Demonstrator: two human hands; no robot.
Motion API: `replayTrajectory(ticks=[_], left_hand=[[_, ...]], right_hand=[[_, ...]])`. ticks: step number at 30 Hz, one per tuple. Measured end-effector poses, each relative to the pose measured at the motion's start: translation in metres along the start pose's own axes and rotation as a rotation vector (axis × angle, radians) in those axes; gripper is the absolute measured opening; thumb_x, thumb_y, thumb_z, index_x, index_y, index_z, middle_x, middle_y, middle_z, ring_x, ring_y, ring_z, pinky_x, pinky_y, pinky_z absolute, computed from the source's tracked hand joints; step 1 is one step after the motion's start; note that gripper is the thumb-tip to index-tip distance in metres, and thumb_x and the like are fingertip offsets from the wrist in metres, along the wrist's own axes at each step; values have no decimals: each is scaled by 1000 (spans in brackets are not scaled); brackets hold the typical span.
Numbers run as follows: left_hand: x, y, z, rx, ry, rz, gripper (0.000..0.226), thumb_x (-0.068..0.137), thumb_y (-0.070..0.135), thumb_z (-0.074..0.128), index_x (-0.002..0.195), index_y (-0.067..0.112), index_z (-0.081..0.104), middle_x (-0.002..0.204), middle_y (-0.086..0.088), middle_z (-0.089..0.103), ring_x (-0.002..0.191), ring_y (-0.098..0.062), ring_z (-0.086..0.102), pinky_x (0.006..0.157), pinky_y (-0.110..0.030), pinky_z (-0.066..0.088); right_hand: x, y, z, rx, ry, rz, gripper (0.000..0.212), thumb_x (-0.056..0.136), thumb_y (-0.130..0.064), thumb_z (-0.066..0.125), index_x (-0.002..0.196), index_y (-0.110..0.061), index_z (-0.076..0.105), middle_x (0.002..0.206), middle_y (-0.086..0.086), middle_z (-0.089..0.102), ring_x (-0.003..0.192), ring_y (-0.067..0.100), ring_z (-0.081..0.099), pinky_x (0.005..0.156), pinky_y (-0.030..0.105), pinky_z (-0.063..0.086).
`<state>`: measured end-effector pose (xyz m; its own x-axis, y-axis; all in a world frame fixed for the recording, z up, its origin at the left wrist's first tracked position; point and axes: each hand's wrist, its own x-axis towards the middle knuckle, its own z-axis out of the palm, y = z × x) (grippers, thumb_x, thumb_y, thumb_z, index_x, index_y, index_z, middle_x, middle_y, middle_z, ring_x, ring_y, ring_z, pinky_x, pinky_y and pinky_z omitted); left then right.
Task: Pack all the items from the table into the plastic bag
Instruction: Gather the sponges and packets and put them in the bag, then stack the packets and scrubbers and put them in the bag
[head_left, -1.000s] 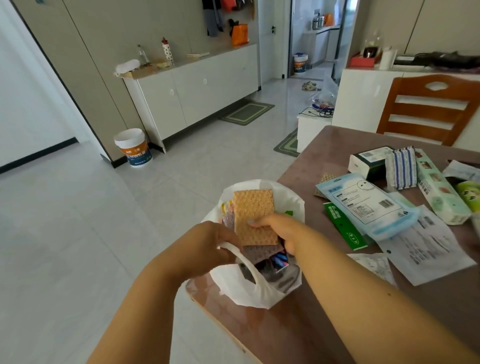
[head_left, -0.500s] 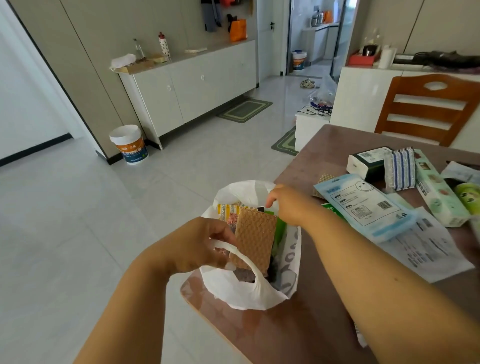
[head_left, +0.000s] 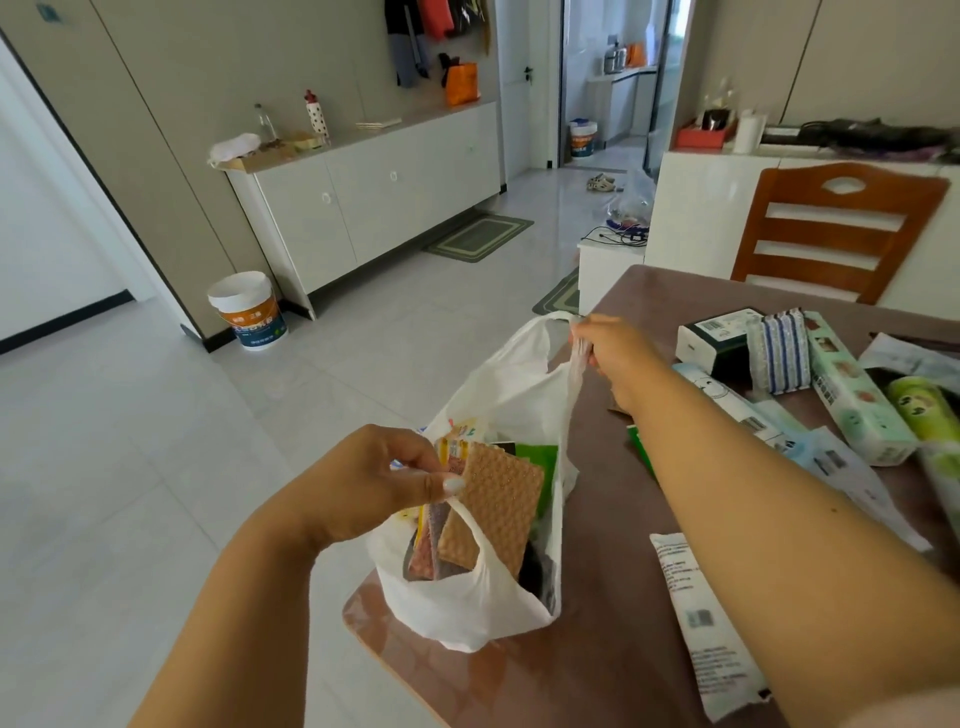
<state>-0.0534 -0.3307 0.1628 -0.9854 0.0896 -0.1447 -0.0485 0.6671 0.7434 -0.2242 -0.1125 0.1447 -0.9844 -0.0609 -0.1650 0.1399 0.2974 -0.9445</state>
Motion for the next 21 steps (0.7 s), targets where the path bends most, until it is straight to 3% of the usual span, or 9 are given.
replayTrajectory(ticks=[3,5,8,11,14,18,19,21], left_hand=[[1,10,1,149,31,-34,41,61,63,53,84,33,68,99,17,66,94,-7,61,90,-22,41],[2,24,4,188,78,-7,40,65,64,51,89,36,66,100,21,63,95,1,58,89,-21,42],[7,59,24,148,249,88,29,77,60,54,87,35,63,95,19,62,89,4,58,75,-13,43],[15,104,67,-46,366,130,13,88,46,57,78,37,59,78,21,63,76,7,60,70,-13,49],[38,131,121,-343,194,86,20,91,39,57,74,28,62,61,19,65,55,10,58,49,-6,43],[92,141,187,-631,8,-190,27,94,22,57,68,15,59,54,3,68,42,4,55,44,-11,43],[106,141,203,-704,-14,-278,27,95,19,57,69,11,59,59,-5,72,42,3,58,38,-11,40],[135,135,234,-804,4,-434,15,92,15,61,83,4,65,85,-19,74,65,-3,66,34,-11,39]], right_hand=[[-5,10,-1,-41,-37,-45,18,93,-24,49,100,-15,64,92,5,61,85,20,56,70,28,40],[-9,16,-5,-26,-52,-92,18,93,-29,54,105,-19,63,97,1,62,95,19,56,80,30,39],[-12,22,-16,3,-13,-143,25,92,-36,57,108,-18,64,101,-1,61,95,15,54,82,30,39],[-10,37,-36,135,99,-92,21,91,-33,58,101,-15,66,96,0,64,81,11,55,71,27,43],[-1,71,-71,113,213,8,18,91,-26,56,77,-15,61,84,7,64,74,20,56,73,32,45],[11,137,-129,-71,284,229,26,91,-23,54,100,-2,67,100,13,66,93,28,61,90,41,49],[13,152,-141,-148,291,281,32,92,-24,52,107,1,66,108,17,66,101,32,61,89,39,48],[14,176,-164,-296,323,362,36,94,-25,48,114,1,63,118,20,64,110,34,59,84,33,44]])
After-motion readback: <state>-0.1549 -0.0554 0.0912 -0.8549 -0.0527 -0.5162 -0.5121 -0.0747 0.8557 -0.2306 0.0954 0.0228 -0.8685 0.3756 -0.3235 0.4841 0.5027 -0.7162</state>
